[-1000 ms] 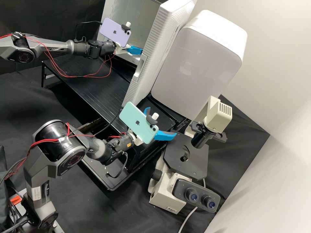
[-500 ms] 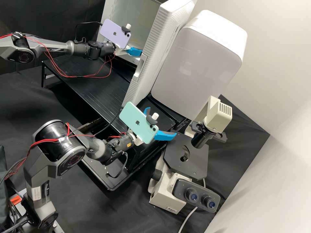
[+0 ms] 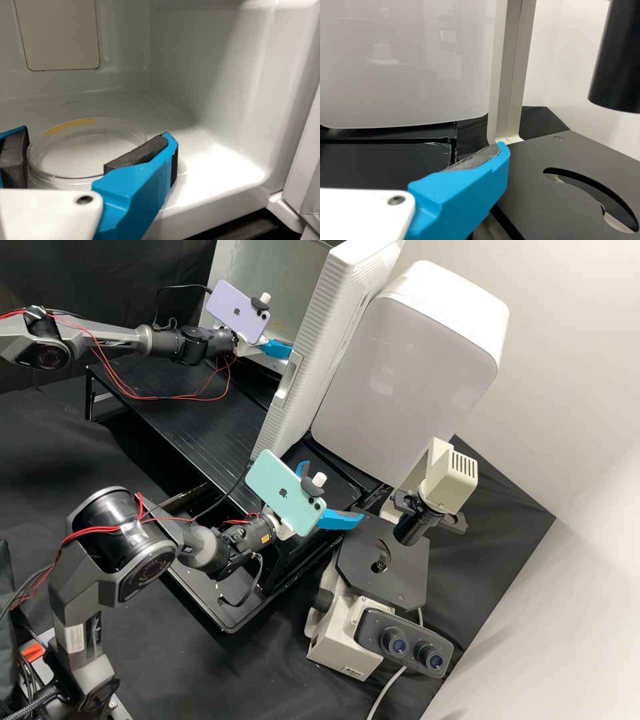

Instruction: Place the petri dish in the incubator

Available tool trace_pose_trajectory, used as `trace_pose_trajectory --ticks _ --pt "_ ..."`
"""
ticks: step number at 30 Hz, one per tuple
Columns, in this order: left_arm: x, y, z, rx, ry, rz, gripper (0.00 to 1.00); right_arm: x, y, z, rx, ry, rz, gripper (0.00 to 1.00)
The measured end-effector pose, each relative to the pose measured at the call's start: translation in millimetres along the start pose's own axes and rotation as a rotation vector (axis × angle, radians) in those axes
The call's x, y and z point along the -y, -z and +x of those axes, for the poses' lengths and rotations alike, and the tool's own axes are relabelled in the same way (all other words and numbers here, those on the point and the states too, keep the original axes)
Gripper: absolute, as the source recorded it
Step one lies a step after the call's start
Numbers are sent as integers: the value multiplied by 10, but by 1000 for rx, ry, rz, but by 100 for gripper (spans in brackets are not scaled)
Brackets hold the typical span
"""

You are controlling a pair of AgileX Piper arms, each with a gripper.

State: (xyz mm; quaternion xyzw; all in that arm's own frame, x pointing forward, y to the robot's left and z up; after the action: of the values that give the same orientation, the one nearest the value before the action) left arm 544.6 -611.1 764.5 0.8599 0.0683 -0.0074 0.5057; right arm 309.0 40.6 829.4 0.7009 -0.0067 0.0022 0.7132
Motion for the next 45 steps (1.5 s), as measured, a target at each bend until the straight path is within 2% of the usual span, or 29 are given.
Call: trace_pose_trajectory --ticks 11,23,27,30,31,34,38,45 --pt "14 14 -23 -4 11 9 100 0 0 0 0 0 0 100" --pt "-81 55 -284 -15 51 25 100 0 0 0 0 0 0 100" --pt "-73 48 -398 -16 73 29 100 0 0 0 0 0 0 100" --pt "-77 9 -559 -3 87 53 100 0 0 0 0 0 0 100" --pt "-64 -6 -618 6 84 87 100 0 0 0 0 0 0 100" --pt "-17 -67 -792 43 72 128 100 0 0 0 0 0 0 100" --pt "82 -151 -1025 103 74 116 100 0 0 0 0 0 0 100" --pt "101 -282 -1407 206 48 112 100 0 0 0 0 0 0 100"
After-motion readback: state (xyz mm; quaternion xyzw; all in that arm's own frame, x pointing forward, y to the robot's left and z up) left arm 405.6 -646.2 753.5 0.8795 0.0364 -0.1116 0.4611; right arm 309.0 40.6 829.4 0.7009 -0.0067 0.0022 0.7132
